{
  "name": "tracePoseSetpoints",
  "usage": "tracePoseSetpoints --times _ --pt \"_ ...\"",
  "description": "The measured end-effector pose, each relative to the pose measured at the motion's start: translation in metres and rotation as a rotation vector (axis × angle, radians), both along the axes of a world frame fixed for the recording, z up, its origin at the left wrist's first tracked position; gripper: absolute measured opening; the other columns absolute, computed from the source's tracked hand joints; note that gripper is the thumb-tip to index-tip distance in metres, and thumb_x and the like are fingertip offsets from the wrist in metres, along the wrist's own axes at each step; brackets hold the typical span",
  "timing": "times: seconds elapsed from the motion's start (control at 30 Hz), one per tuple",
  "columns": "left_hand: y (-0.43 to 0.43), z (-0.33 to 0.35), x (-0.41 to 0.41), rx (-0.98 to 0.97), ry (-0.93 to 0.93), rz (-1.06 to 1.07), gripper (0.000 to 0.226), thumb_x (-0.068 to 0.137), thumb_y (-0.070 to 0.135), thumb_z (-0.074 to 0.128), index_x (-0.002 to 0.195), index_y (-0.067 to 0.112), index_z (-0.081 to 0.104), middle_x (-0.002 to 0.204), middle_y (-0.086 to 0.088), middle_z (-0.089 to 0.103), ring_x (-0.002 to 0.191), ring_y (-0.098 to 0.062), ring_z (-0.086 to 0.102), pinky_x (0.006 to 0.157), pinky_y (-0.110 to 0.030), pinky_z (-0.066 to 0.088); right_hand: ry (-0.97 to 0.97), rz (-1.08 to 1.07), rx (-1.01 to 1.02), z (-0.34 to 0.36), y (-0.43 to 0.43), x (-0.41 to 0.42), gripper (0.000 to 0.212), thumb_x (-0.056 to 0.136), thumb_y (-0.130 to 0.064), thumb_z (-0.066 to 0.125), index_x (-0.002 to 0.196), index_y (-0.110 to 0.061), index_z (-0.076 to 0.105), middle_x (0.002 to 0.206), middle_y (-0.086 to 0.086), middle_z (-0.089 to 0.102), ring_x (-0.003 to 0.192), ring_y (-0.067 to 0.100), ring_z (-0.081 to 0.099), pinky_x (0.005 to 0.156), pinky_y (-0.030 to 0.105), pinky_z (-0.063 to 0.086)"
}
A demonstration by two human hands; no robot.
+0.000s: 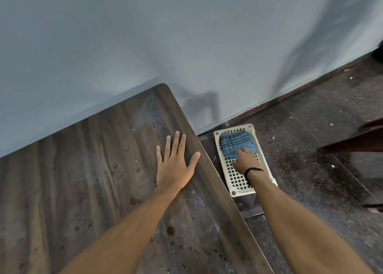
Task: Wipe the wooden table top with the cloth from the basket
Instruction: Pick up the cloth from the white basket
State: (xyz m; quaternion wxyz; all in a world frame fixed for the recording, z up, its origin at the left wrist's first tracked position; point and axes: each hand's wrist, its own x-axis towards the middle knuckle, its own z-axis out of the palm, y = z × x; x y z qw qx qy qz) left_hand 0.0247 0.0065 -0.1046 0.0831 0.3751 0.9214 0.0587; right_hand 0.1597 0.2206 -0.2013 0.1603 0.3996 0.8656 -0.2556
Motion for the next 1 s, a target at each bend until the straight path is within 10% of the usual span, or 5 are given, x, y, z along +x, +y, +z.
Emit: tracePoseSetpoints --times 0.23,0.43,0.7,1.0 --pt "0.002 0.0 0.001 -0.003 0.025 0.003 0.078 0.097 0.075 0.005 0.161 0.03 -0.005 0.167 0.012 -0.017 0.153 -0.013 -0.02 0.125 -0.052 -0.006 -0.081 0.024 -0.08 -0.03 0.02 -0.039 0.074 0.098 -0.036 0.055 0.16 -0.024 0.016 0.168 0.003 0.005 0.154 0.031 0.006 0.12 0.053 0.025" --pt "0.002 -0.001 0.001 -0.019 0.041 0.004 0.079 0.097 0.075 0.004 0.161 0.031 -0.005 0.167 0.011 -0.017 0.153 -0.013 -0.02 0.125 -0.051 -0.007 -0.122 -0.009 0.108 -0.039 0.011 -0.054 0.082 0.095 -0.046 0.06 0.158 -0.019 0.015 0.16 0.008 0.017 0.141 0.039 0.027 0.103 0.059 0.041" --pt "0.002 0.002 0.001 -0.011 0.038 0.012 0.08 0.096 0.076 0.003 0.161 0.03 -0.003 0.167 0.011 -0.015 0.153 -0.014 -0.019 0.125 -0.052 -0.004 0.006 -0.003 0.31 -0.04 0.016 -0.058 0.028 0.1 -0.007 0.042 0.125 -0.007 0.055 0.129 0.015 0.049 0.108 0.039 0.054 0.077 0.051 0.056" --pt "0.001 -0.001 0.002 0.022 0.023 0.013 0.078 0.099 0.073 0.01 0.162 0.029 0.002 0.168 0.01 -0.011 0.154 -0.015 -0.016 0.125 -0.053 -0.004 0.518 -0.765 0.096 0.028 0.018 -0.062 0.02 0.095 -0.021 0.056 0.107 -0.007 0.065 0.098 0.012 0.067 0.086 0.032 0.063 0.067 0.032 0.043"
